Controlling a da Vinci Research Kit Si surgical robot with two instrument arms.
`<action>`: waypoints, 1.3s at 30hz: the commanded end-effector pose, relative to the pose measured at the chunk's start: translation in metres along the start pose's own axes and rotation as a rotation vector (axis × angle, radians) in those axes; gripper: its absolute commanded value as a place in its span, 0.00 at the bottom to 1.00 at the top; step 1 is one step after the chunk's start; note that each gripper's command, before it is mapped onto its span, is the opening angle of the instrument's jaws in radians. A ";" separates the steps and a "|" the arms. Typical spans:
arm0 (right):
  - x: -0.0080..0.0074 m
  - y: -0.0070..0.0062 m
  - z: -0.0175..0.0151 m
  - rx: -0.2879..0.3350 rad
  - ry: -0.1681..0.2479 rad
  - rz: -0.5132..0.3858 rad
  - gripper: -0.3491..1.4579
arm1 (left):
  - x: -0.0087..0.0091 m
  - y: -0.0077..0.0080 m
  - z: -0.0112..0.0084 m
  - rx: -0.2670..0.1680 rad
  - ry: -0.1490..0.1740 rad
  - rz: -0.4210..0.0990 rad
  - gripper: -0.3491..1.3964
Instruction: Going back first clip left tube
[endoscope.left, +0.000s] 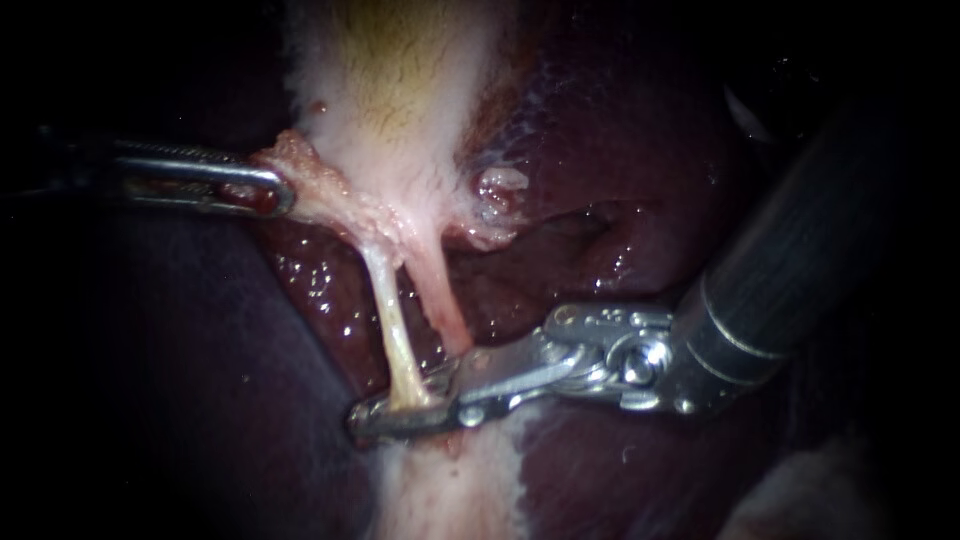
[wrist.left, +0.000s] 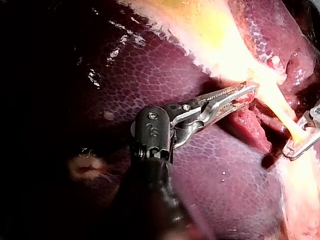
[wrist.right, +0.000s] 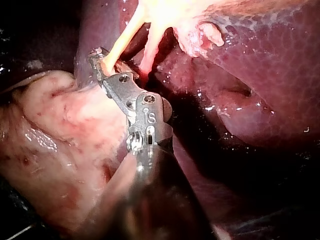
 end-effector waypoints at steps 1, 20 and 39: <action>0.0000 0.0000 0.0000 0.000 0.000 0.000 0.00 | 0.0000 0.0000 0.0000 0.000 0.000 0.000 0.00; 0.0005 0.0009 0.0008 -0.086 0.073 -0.110 0.45 | -0.0001 -0.0001 -0.0001 -0.001 0.000 0.000 0.00; 0.0002 0.0035 -0.0012 -0.292 0.103 -0.294 0.47 | -0.0001 -0.0001 -0.0001 -0.001 0.000 0.000 0.00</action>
